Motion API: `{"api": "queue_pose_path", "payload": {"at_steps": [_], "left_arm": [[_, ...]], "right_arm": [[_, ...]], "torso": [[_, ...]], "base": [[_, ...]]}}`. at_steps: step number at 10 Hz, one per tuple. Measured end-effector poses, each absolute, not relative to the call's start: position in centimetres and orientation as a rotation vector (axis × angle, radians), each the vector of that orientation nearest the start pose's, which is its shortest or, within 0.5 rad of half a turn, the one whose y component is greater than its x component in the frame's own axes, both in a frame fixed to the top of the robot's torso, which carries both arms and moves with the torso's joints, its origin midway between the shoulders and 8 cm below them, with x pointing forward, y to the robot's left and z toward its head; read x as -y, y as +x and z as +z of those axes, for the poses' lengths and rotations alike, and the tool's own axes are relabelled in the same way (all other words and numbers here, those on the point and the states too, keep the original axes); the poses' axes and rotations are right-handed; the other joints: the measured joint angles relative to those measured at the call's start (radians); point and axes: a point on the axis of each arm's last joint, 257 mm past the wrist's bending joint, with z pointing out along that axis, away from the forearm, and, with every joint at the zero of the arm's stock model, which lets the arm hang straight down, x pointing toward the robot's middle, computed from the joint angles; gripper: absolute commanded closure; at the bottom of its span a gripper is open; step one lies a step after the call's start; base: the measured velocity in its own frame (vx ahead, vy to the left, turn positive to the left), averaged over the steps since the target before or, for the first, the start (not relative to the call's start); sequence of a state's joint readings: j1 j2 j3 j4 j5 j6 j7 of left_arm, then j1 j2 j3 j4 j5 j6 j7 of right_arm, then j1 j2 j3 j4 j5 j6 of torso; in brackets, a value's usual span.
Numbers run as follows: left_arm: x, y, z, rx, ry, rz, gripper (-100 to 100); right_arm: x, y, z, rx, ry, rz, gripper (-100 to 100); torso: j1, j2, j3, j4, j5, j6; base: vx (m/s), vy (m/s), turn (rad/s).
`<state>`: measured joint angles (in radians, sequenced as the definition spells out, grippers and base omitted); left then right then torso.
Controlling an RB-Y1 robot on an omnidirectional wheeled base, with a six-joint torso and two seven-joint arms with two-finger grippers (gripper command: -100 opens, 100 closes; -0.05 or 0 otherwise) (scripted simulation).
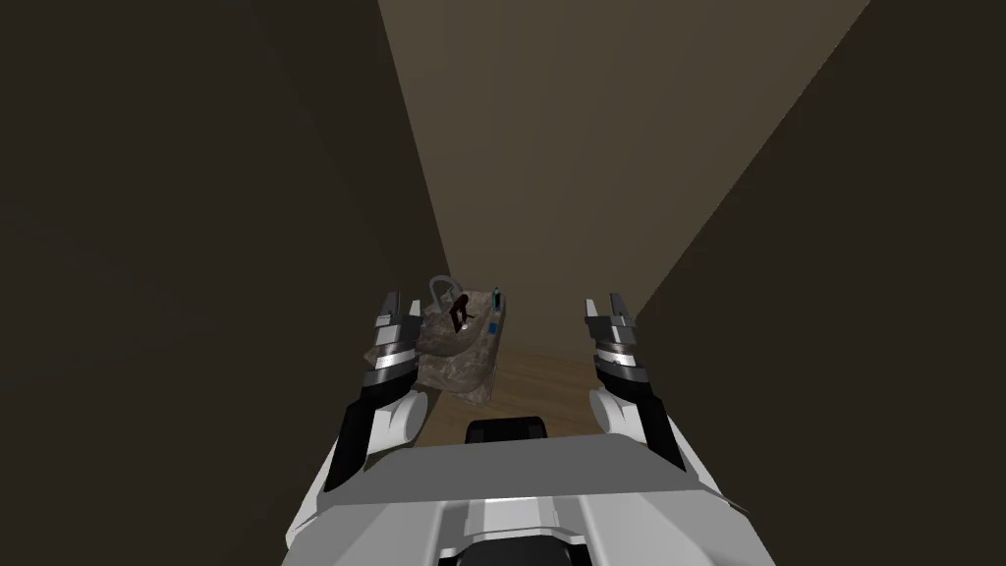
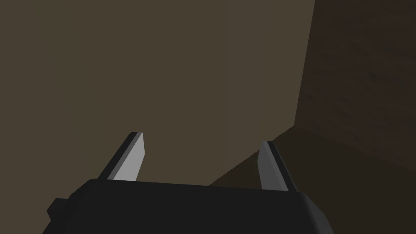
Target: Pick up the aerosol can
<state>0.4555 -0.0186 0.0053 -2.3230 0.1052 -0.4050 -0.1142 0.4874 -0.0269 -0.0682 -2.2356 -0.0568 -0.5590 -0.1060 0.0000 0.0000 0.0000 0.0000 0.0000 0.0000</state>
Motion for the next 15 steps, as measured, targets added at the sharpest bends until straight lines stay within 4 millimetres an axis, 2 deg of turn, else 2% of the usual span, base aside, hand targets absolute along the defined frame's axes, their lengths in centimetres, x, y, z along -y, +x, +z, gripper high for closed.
{"api": "queue_pose_path", "payload": {"at_steps": [3, 6, 9, 15], "left_arm": [[-28.5, 35.4, 3.4, -0.627, -0.691, -1.296, -100], [-28.6, 36.0, 2.0, -0.683, -0.723, -1.331, -100], [-29.1, 36.8, 0.0, -0.727, -0.804, -1.376, -100], [-30.1, 38.1, -5.9, -0.769, -1.071, -1.485, -100]], "right_arm": [[30.6, 33.8, 2.2, -0.546, 0.681, 1.378, 0], [30.6, 33.8, 2.2, -0.546, 0.681, 1.378, 0], [30.6, 33.8, 2.2, -0.546, 0.681, 1.378, 0], [30.6, 33.8, 2.2, -0.546, 0.681, 1.378, 0]], "torso": [[-0.004, -0.001, 0.000, 0.000, -0.001, 0.000], [-0.007, -0.001, 0.000, 0.000, -0.002, 0.000], [-0.010, -0.001, 0.000, 0.000, -0.002, 0.000], [-0.012, -0.002, -0.001, 0.000, -0.003, 0.000]], "base": [[0.009, -0.064, 0.049], [0.014, -0.109, 0.074], [0.003, -0.151, 0.093], [0.026, -0.166, 0.106]]}}
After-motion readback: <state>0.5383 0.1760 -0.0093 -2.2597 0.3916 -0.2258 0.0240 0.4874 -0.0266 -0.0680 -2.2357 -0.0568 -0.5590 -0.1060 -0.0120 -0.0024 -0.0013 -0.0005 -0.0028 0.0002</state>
